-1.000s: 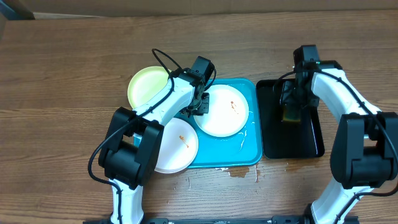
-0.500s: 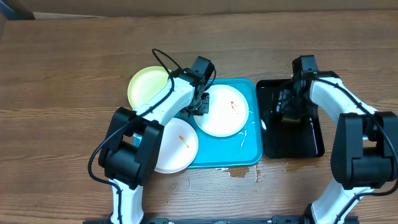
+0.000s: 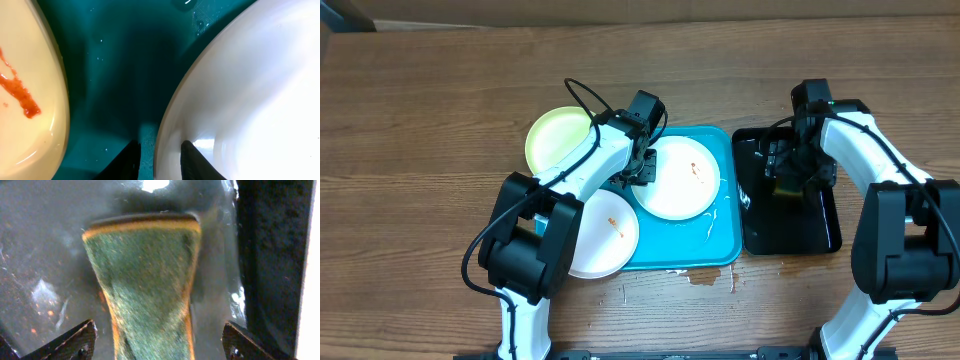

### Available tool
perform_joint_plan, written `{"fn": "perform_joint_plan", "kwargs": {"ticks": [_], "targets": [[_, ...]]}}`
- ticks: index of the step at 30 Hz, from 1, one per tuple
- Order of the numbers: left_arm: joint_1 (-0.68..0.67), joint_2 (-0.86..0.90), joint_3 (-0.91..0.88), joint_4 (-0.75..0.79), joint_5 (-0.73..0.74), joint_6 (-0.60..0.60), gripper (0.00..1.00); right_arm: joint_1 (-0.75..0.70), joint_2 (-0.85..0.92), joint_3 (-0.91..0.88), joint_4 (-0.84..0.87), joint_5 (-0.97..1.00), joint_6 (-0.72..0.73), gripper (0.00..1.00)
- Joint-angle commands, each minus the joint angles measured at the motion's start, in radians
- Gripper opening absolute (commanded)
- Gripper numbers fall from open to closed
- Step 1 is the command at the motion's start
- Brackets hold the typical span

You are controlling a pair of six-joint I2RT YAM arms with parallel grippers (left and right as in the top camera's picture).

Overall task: Clean dirty plates on tray and stack at the side
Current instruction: 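Reach the right gripper into the black tray and grasp the sponge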

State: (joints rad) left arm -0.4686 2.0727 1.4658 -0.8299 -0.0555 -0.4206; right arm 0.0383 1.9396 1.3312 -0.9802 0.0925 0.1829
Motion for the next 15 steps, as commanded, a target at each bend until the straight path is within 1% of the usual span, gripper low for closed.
{"fn": "perform_joint_plan", "kwargs": {"ticks": [1,3,4,5,6,7,8,9,10,11,13,14,15], "targets": [[0.006,0.015,-0.007,0.000,0.004,-0.013,0.29,0.000,0.000,-0.044,0.024,-0.017,0.001,0.81],[0.006,0.015,-0.007,0.000,0.004,-0.013,0.29,0.000,0.000,-0.071,0.042,-0.017,0.001,0.77],[0.006,0.015,-0.007,0.000,0.004,-0.013,0.29,0.000,0.000,-0.084,0.051,-0.018,0.001,0.73],[0.006,0.015,-0.007,0.000,0.004,-0.013,0.29,0.000,0.000,-0.095,0.060,-0.019,0.000,0.67],[0.006,0.015,-0.007,0.000,0.004,-0.013,0.30,0.000,0.000,-0.105,0.067,-0.024,0.000,0.52],[0.006,0.015,-0.007,0.000,0.004,-0.013,0.29,0.000,0.000,-0.110,0.070,-0.029,0.000,0.24],[0.006,0.015,-0.007,0.000,0.004,-0.013,0.30,0.000,0.000,-0.113,0.071,-0.037,0.000,0.04],[0.006,0.015,-0.007,0.000,0.004,-0.013,0.30,0.000,0.000,-0.113,0.069,-0.045,-0.004,0.04],[0.006,0.015,-0.007,0.000,0.004,-0.013,0.31,0.000,0.000,-0.112,0.069,-0.061,-0.013,0.04],[0.006,0.015,-0.007,0.000,0.004,-0.013,0.31,0.000,0.000,-0.108,0.066,-0.076,-0.026,0.13],[0.006,0.015,-0.007,0.000,0.004,-0.013,0.33,0.000,0.000,-0.090,0.051,-0.096,-0.027,0.65],[0.006,0.015,-0.007,0.000,0.004,-0.013,0.35,0.000,0.000,-0.080,0.049,-0.096,-0.026,0.78],[0.006,0.015,-0.007,0.000,0.004,-0.013,0.36,0.000,0.000,-0.069,0.044,-0.094,-0.028,0.84]]}}
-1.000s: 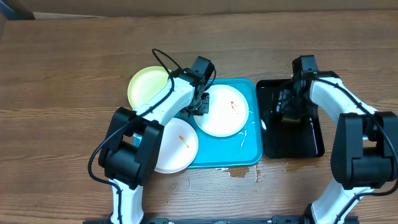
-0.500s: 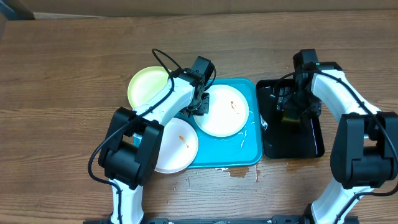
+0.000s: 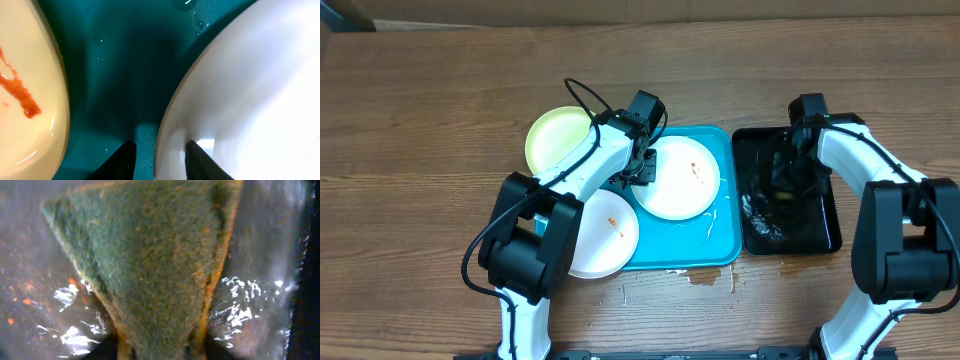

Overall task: Clean dirty plates on tray and stack at the side
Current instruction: 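Reach the right gripper into the black tray and grasp the sponge, then lift the sponge with the right gripper and move it toward the white plate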

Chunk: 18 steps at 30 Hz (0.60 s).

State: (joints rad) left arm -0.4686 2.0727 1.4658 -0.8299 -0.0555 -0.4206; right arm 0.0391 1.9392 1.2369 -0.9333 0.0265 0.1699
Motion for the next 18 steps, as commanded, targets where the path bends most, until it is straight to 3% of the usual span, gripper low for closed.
{"fn": "perform_joint_plan", "kwargs": {"ticks": [1,5,8,10,14,18], "targets": [[0.006,0.015,-0.007,0.000,0.004,-0.013,0.37,-0.001,0.000,0.035,-0.003,-0.027,-0.025,0.85],[0.006,0.015,-0.007,0.000,0.004,-0.013,0.38,-0.001,0.000,0.047,0.052,0.019,-0.047,0.94],[0.006,0.015,-0.007,0.000,0.004,-0.013,0.39,-0.001,0.000,0.047,0.098,0.024,-0.047,0.95],[0.006,0.015,-0.007,0.000,0.004,-0.013,0.39,-0.001,0.000,0.047,0.119,0.024,-0.047,0.93],[0.006,0.015,-0.007,0.000,0.004,-0.013,0.41,-0.001,0.001,0.045,0.143,0.024,-0.047,0.79],[0.006,0.015,-0.007,0.000,0.004,-0.013,0.42,-0.001,0.001,0.039,0.146,0.024,-0.047,0.76]]}}
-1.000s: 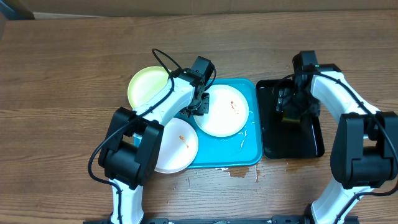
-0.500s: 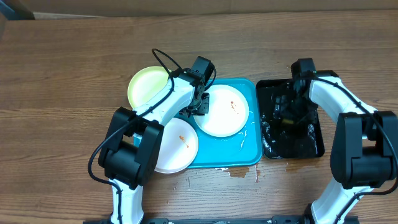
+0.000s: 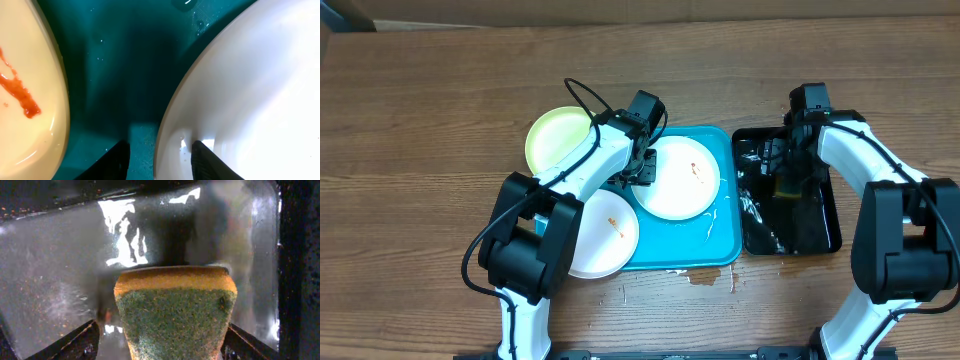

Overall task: Clean dirty plates on tray and stack at the side
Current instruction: 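Lift the sponge with the right gripper and move it toward the white plate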

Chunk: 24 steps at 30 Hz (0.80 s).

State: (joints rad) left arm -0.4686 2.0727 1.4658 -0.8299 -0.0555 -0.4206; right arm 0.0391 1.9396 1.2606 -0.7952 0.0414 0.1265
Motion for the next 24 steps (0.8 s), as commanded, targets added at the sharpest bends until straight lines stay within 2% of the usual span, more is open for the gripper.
{"fn": "perform_joint_plan", "kwargs": {"ticks": [1,8,9,11,15,16,17,18,19,20,21,23,24], "targets": [[0.006,0.015,-0.007,0.000,0.004,-0.013,0.42,-0.001,0.000,0.012,0.013,0.009,-0.003,0.75],[0.006,0.015,-0.007,0.001,0.004,-0.013,0.42,-0.001,0.000,0.006,0.085,0.009,-0.003,0.76],[0.006,0.015,-0.007,0.001,0.004,-0.013,0.42,-0.001,0.000,0.006,0.093,0.009,-0.003,0.73],[0.006,0.015,-0.007,0.000,0.004,-0.013,0.41,-0.001,0.000,0.006,0.104,0.009,-0.003,0.62],[0.006,0.015,-0.007,0.000,0.004,-0.013,0.41,-0.001,0.000,0.006,0.100,0.009,-0.003,0.21],[0.006,0.015,-0.007,0.001,0.004,-0.013,0.40,-0.001,0.000,0.006,0.098,0.009,-0.003,0.18],[0.006,0.015,-0.007,0.001,0.004,-0.013,0.41,-0.001,0.000,0.006,0.094,0.009,-0.003,0.26],[0.006,0.015,-0.007,0.001,0.004,-0.013,0.41,-0.001,0.000,0.006,0.091,0.009,-0.003,0.57],[0.006,0.015,-0.007,0.001,0.004,-0.013,0.41,-0.001,0.000,0.006,0.090,0.009,-0.002,0.81],[0.006,0.015,-0.007,0.001,0.004,-0.013,0.41,-0.001,0.000,0.006,0.087,0.009,-0.002,0.88],[0.006,0.015,-0.007,0.002,0.004,-0.013,0.41,-0.001,0.000,0.006,0.080,0.008,0.001,0.89],[0.006,0.015,-0.007,0.001,0.004,-0.013,0.42,-0.001,0.000,0.006,0.052,0.009,0.001,0.88],[0.006,0.015,-0.007,0.001,0.004,-0.013,0.41,-0.001,0.000,0.006,0.010,0.009,0.001,0.84]]}}
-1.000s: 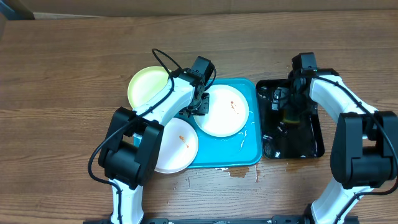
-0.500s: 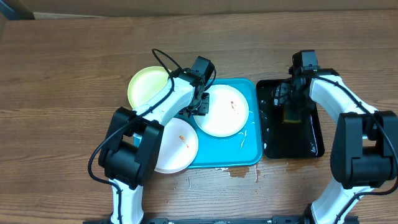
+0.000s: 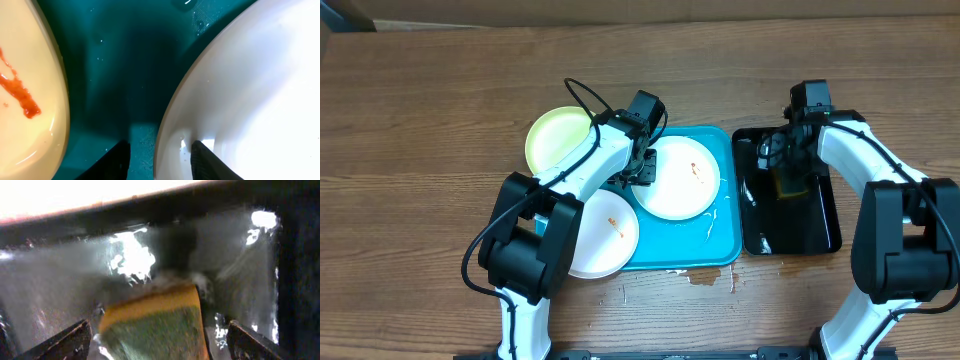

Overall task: Clean dirty plates on tray and stack at the side
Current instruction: 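Lift the sponge with the right gripper and move it toward the white plate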

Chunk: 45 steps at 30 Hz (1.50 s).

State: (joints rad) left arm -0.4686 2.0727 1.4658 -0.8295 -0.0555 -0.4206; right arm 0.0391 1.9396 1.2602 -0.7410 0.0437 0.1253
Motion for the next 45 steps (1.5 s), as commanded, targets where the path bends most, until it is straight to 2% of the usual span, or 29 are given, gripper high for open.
{"fn": "perform_joint_plan", "kwargs": {"ticks": [1,3,6,9,12,16,18,23,28,31,33,35,37,41,45], "targets": [[0.006,0.015,-0.007,0.000,0.004,-0.013,0.41,-0.001,0.000,0.007,-0.068,0.006,0.003,0.80],[0.006,0.015,-0.007,0.001,0.004,-0.013,0.41,-0.001,0.000,0.007,-0.109,0.005,0.006,0.61],[0.006,0.015,-0.007,0.001,0.004,-0.013,0.33,0.001,0.000,0.007,-0.136,-0.006,0.006,0.24],[0.006,0.015,-0.007,0.000,0.000,-0.002,0.24,0.005,0.000,0.008,-0.156,-0.028,0.006,0.04],[0.006,0.015,-0.007,0.000,0.000,0.034,0.14,0.006,-0.008,0.019,-0.182,-0.027,0.006,0.04],[0.006,0.015,-0.007,0.001,0.000,0.047,0.13,0.006,-0.064,0.044,-0.235,-0.027,0.037,0.04],[0.006,0.015,-0.007,0.002,0.000,0.047,0.04,0.006,-0.122,0.050,-0.272,-0.028,0.051,0.04],[0.006,0.015,-0.007,0.003,0.001,0.047,0.04,0.006,-0.211,0.049,-0.341,-0.032,0.059,0.04],[0.006,0.015,-0.007,0.003,0.001,0.048,0.04,0.006,-0.229,0.049,-0.354,-0.170,0.058,0.04],[0.006,0.015,-0.007,0.004,0.001,0.048,0.13,0.006,-0.229,0.049,-0.357,-0.222,0.058,0.04],[0.006,0.015,-0.007,0.004,0.002,0.047,0.14,0.006,-0.229,0.049,-0.353,-0.223,0.058,0.04],[0.006,0.015,-0.007,0.004,0.002,0.047,0.11,0.006,-0.229,0.049,-0.348,-0.215,0.057,0.04],[0.006,0.015,-0.007,0.004,0.002,0.047,0.04,0.006,-0.229,0.049,-0.337,-0.197,0.056,0.04],[0.006,0.015,-0.007,0.004,0.002,0.047,0.04,0.013,-0.229,0.049,-0.292,-0.145,0.064,0.04],[0.006,0.015,-0.007,0.005,0.002,0.047,0.04,0.069,-0.229,0.049,-0.312,0.036,0.168,0.04]]}}
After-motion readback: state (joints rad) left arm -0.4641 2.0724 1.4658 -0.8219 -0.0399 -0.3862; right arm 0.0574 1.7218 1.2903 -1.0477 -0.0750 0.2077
